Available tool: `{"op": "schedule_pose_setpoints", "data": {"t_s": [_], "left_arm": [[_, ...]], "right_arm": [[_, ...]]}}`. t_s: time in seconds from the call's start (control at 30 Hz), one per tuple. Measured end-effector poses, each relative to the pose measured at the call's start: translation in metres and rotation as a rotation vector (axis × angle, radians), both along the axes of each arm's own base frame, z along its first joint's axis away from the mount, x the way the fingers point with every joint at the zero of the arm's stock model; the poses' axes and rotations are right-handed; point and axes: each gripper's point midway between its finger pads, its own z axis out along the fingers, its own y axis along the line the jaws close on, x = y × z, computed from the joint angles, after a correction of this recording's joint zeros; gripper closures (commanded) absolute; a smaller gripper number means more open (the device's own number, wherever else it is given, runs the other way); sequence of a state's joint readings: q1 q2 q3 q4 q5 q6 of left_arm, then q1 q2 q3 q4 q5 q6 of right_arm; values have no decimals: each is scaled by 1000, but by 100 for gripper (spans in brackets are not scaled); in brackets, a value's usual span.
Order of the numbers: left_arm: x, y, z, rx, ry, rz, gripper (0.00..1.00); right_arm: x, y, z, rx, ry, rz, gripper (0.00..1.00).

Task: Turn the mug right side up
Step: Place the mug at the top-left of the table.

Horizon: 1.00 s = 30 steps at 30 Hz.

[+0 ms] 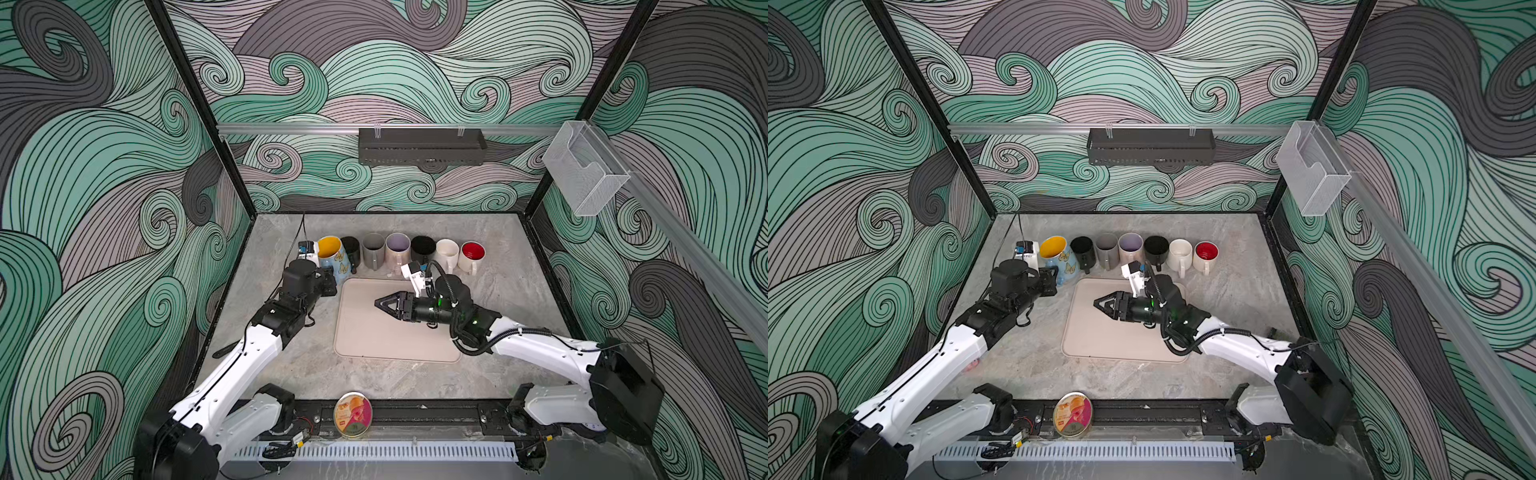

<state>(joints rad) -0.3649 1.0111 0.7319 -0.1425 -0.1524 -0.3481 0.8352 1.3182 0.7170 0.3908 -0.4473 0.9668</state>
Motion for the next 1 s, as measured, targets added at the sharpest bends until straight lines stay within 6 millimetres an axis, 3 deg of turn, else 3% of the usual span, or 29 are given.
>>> {"op": "schedule_pose_setpoints", "data": {"t_s": [0.13,0.4,0.53,0.73,1.0], "left_arm": [[8,6,-10,75,36,21,100],[19,22,-6,168,-2,100,100],[31,26,-18,217,10,125,100],[45,36,-34,236,39,155,100],[65,46,-32,222,20,194,100]], "right_arm": [[3,-8,-10,-36,5,-17,44],[10,-15,-17,-64,5,-43,44],[17,-20,-18,-66,3,-62,44],[24,-28,-22,-76,7,-85,44],[31,-35,-24,-77,15,-104,44]]}}
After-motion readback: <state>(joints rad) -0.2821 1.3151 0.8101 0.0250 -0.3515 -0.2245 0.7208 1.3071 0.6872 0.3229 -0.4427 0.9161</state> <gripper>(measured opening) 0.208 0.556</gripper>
